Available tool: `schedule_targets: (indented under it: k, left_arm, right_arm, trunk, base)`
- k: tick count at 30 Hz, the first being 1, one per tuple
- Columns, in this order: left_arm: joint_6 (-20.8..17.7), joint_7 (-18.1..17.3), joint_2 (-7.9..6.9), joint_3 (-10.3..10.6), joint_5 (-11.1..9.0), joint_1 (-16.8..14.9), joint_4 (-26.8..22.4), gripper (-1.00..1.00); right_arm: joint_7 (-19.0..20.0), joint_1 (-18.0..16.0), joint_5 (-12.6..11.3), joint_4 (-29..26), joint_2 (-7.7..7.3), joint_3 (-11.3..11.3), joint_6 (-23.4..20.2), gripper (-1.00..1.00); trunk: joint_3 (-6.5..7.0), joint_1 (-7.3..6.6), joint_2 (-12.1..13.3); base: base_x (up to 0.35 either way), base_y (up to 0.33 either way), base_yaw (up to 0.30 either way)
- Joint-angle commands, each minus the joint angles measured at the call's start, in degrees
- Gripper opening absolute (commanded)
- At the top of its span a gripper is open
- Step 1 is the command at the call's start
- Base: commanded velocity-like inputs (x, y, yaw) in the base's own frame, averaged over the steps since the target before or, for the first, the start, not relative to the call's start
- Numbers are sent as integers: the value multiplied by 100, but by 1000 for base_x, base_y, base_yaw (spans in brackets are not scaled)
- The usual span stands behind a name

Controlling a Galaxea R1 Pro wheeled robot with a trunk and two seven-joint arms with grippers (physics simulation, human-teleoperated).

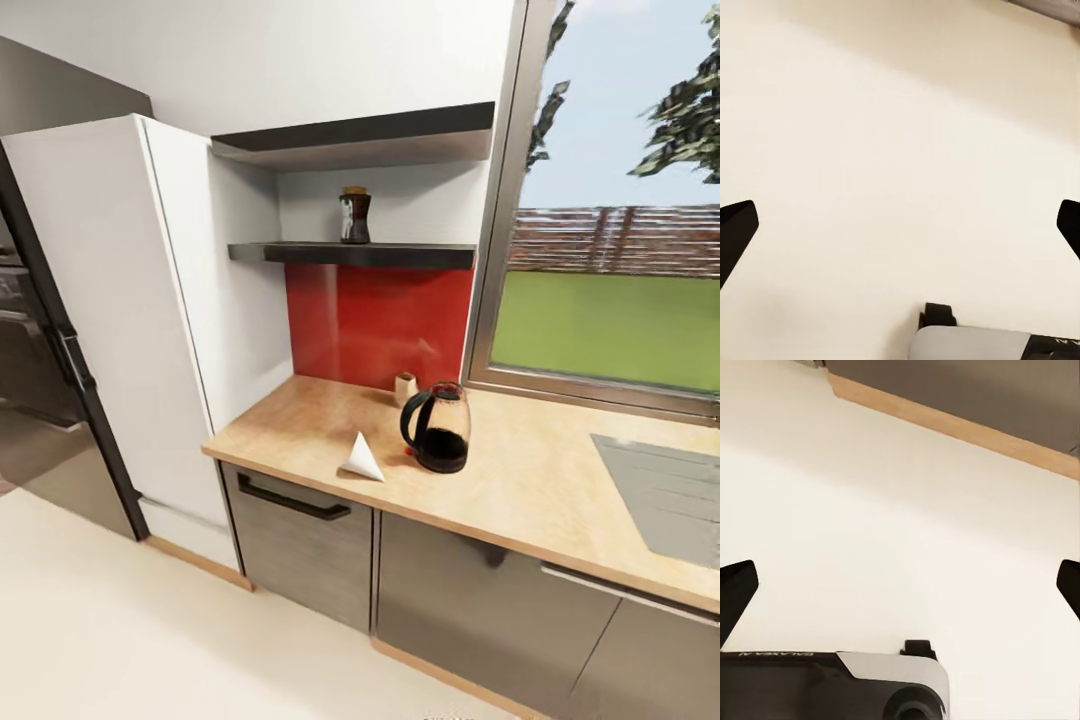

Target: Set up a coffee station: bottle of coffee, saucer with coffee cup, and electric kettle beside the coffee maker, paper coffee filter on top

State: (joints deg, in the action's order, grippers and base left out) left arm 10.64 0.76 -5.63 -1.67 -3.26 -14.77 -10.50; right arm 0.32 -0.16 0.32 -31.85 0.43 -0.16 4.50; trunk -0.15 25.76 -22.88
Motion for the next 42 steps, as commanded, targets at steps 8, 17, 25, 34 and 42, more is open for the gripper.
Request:
schedule_targets:
  k: [8,17,25,34,42]
  left_arm:
    - [17,-6,0,-6,-34,0,4,100]
    - [17,-6,0,-8,-34,0,4,100]
    - [17,-6,0,-8,-34,0,4,100]
    - [17,-6,0,-8,-34,0,4,100]
    - [17,-6,0,-8,-34,0,4,100]
  right_arm:
    - [3,-2,3,3,1,-2,16,100]
    - [3,-2,3,3,1,-2,16,100]
    - [3,-2,11,3,1,-2,16,100]
    - [-22,-2,28,11,-2,31,23,100]
    - [-20,-2,31,6,-1,30,23,100]
  trunk:
    - [-2,2,-3]
    - [-2,2,-3]
    - [-2,2,-3]
    - [-2,2,-3]
    - [-2,2,-3]
  base:
    - [4,322,-297]
    - [0,322,-297]
    - [11,322,-291]
    - [83,322,-62]
    - [61,322,-1]
